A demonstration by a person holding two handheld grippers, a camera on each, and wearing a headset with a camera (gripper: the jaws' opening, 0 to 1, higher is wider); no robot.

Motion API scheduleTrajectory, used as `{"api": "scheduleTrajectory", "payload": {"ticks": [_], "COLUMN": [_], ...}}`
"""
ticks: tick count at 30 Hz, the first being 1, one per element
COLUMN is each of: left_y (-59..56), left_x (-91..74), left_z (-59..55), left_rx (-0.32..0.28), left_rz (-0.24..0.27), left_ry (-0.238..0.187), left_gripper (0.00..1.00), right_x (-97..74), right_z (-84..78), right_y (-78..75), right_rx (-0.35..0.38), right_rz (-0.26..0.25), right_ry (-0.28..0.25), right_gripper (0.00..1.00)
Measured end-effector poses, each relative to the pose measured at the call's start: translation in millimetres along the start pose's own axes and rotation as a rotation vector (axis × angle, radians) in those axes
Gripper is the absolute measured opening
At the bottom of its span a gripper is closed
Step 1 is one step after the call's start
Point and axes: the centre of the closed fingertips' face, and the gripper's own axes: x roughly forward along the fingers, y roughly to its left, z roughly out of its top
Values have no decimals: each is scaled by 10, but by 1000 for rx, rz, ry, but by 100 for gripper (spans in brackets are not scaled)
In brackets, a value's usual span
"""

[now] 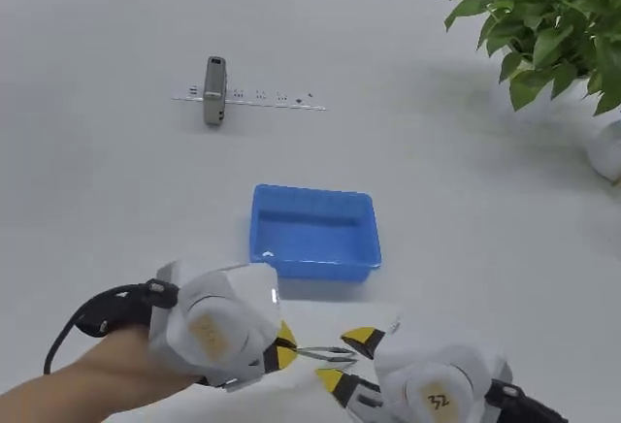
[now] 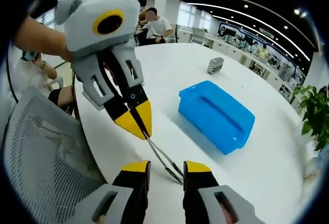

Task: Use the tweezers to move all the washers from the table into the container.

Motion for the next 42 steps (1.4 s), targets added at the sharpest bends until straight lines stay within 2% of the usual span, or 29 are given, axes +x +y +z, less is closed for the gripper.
{"api": "scheduleTrajectory", "payload": {"ticks": [4, 6, 9, 12, 16, 18, 22, 25, 27, 28, 29, 30, 31, 32, 34, 38, 40, 42], "left_y": [-17, -17, -27, -20, -13, 11, 20, 30, 105, 113, 133, 170, 177, 200, 240, 267, 284, 307], "left_x": [154, 215, 261, 272, 306, 327, 344, 320, 271, 245, 215, 161, 116, 38, -121, -443, -547, -709], "left_z": [-148, -211, -255, -247, -264, -261, -226, -227, -223, -241, -261, -261, -267, -247, -205, -150, -139, -87], "left_rx": [-13, -14, -29, -35, -28, -34, -34, -56, -110, -141, -181, -240, -283, -351, -441, -540, -577, -634], "left_rz": [-27, -25, -29, -26, -26, -10, 3, 29, 97, 108, 129, 166, 179, 211, 277, 396, 442, 515], "left_ry": [38, 57, 77, 73, 82, 91, 78, 84, 70, 73, 76, 58, 54, 28, -20, -84, -106, -155], "left_gripper": [0, 0, 0, 0, 0, 0, 0, 10, 15, 21, 25, 30, 35, 38, 49, 63, 72, 79], "right_x": [-150, -258, -398, -520, -595, -622, -626, -613, -595, -584, -580, -584, -593, -613, -659, -709, -744, -776], "right_z": [5, 12, 10, 14, -18, -26, 12, 89, 135, 140, 149, 166, 182, 207, 237, 241, 241, 239], "right_y": [-108, -160, -241, -302, -320, -335, -388, -412, -416, -420, -425, -441, -447, -461, -492, -535, -559, -590], "right_rx": [87, 139, 197, 259, 282, 285, 282, 271, 256, 250, 246, 245, 244, 247, 264, 265, 262, 278], "right_rz": [-56, -84, -136, -180, -210, -230, -249, -230, -207, -195, -187, -178, -168, -154, -139, -119, -116, -111], "right_ry": [-14, -24, -40, -61, -59, -61, -75, -97, -113, -116, -121, -130, -139, -155, -179, -198, -214, -234], "right_gripper": [26, 28, 30, 31, 33, 34, 36, 37, 39, 39, 40, 41, 43, 43, 46, 50, 53, 55]}}
